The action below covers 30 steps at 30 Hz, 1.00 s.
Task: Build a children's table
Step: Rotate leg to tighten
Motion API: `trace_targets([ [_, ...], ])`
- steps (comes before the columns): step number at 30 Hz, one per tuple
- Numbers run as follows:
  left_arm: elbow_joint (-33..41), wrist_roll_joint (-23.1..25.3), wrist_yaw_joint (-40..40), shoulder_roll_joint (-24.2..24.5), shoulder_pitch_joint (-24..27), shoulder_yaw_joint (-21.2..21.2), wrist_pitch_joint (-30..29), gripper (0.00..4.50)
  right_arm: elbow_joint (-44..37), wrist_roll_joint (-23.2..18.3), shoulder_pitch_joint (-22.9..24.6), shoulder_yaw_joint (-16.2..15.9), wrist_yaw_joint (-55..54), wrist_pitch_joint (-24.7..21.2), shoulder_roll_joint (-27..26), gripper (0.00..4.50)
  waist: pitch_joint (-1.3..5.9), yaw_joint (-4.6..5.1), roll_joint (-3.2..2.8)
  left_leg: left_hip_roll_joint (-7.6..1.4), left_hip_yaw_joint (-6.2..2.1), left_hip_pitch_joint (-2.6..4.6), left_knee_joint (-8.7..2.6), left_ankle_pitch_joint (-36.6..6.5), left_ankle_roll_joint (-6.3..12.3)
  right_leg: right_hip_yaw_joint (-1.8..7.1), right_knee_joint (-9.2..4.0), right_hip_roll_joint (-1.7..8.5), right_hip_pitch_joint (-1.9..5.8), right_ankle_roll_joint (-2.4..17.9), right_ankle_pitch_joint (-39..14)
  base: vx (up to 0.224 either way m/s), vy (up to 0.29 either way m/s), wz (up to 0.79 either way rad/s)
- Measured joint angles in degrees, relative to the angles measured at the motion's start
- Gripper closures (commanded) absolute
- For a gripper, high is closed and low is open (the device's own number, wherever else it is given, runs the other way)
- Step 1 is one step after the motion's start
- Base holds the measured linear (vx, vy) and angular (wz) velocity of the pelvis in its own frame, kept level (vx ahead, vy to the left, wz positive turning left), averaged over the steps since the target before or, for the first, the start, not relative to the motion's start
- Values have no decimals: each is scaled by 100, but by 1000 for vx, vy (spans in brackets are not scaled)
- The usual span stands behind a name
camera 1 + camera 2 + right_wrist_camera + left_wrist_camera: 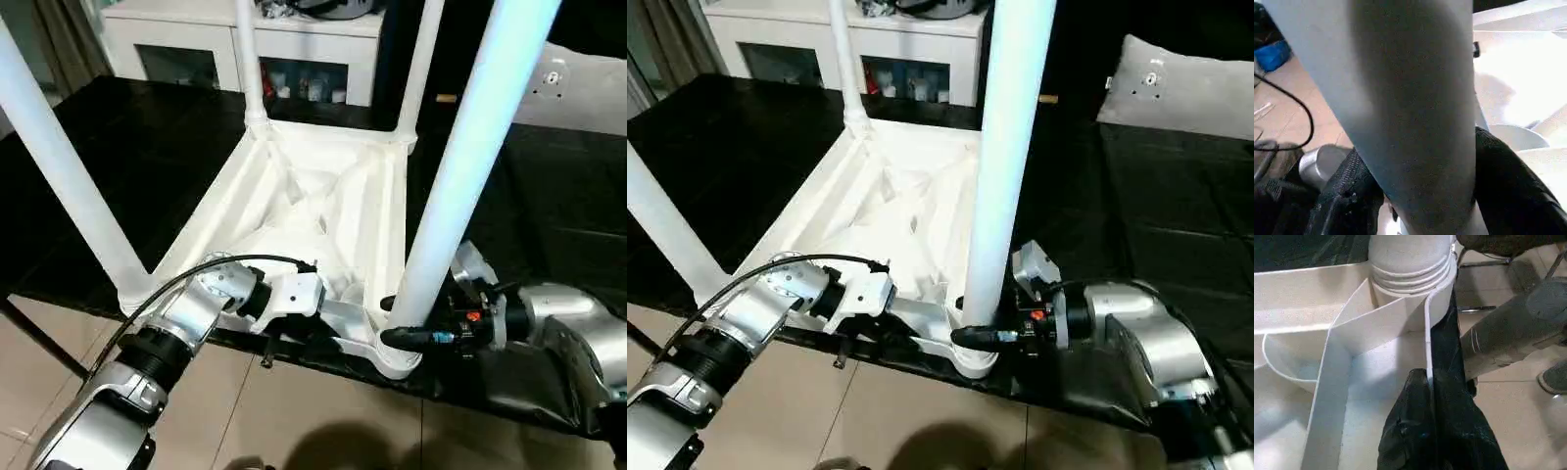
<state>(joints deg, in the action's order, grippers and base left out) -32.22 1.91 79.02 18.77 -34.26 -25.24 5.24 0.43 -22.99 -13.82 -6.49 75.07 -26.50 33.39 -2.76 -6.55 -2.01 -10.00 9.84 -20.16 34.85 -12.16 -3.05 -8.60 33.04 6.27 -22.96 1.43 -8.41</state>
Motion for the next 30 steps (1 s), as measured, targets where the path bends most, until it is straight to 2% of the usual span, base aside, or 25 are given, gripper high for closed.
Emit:
trace_targets([
  [4,-2,39,-498,-127,32,194,-467,450,-184,134,170,243,-1026,-105,-434,234,9,86,-17,2,1,6,0,2,-4,0,-3,0,11,-1,0,0,0,0],
  [7,-19,161,-1162,-363,19,346,-841,450,-197,440,155,504,-2173,-192,-972,241,8,296,-15,2,0,8,5,9,-17,-10,-10,0,6,-2,0,0,0,0],
  [9,-68,235,-1616,-593,-4,424,-1059,450,-196,683,80,647,-2953,-311,-1316,242,8,475,-16,1,-10,1,6,9,-17,-35,-43,-2,10,-4,1,0,0,0],
  [13,-258,383,-2488,-1026,-106,546,-1423,450,-117,1160,-112,861,-4569,-475,-2166,246,32,690,-61,-8,-45,-9,-5,8,-16,-100,-140,-5,46,-6,3,0,0,0],
  [14,-361,435,-2779,-1189,-160,610,-1524,450,-5,1316,-249,909,-5104,-490,-2422,246,36,756,-88,-9,-70,3,-3,7,-15,-137,-183,-4,65,-7,3,0,0,0],
  [17,-547,521,-3377,-1537,-240,660,-1632,450,206,1628,-441,1011,-5991,-403,-2831,246,43,839,-151,-8,-97,1,-17,1,-4,-176,-278,-4,120,-10,5,0,0,0],
  [18,-558,531,-3446,-1585,-240,660,-1636,450,216,1652,-443,1012,-6071,-376,-2851,192,48,864,-165,-2,-97,0,-21,-4,4,-171,-295,-3,131,-14,7,0,0,0],
  [19,-559,534,-3472,-1603,-240,660,-1641,450,233,1655,-444,1015,-6120,-329,-2876,179,49,882,-167,7,-98,0,-24,-7,9,-164,-302,2,138,-24,13,0,0,0],
  [22,-558,552,-3519,-1645,-247,660,-1641,450,268,1652,-428,1050,-6144,-144,-2947,175,56,921,-183,26,-98,-16,-26,-17,27,-139,-298,13,143,-41,24,0,0,0],
  [24,-558,564,-3487,-1642,-252,653,-1592,450,250,1629,-390,1060,-6054,-77,-2911,146,58,915,-185,28,-97,-29,-32,-20,31,-132,-284,13,141,-43,26,0,0,0],
  [25,-558,571,-3461,-1624,-252,649,-1546,450,243,1600,-383,1061,-5982,-67,-2882,146,58,911,-186,28,-97,-31,-34,-20,31,-130,-272,13,136,-43,27,0,0,0],
  [28,-556,570,-3291,-1532,-251,619,-1391,450,159,1395,-306,1058,-5561,-75,-2663,113,58,850,-185,28,-97,-33,-33,-19,30,-116,-203,14,106,-40,30,0,0,0],
  [30,-545,568,-3106,-1431,-245,579,-1259,450,58,1218,-183,1050,-5110,-78,-2402,113,58,773,-188,19,-96,-25,-42,-17,31,-116,-174,7,96,-39,31,0,0,0],
])
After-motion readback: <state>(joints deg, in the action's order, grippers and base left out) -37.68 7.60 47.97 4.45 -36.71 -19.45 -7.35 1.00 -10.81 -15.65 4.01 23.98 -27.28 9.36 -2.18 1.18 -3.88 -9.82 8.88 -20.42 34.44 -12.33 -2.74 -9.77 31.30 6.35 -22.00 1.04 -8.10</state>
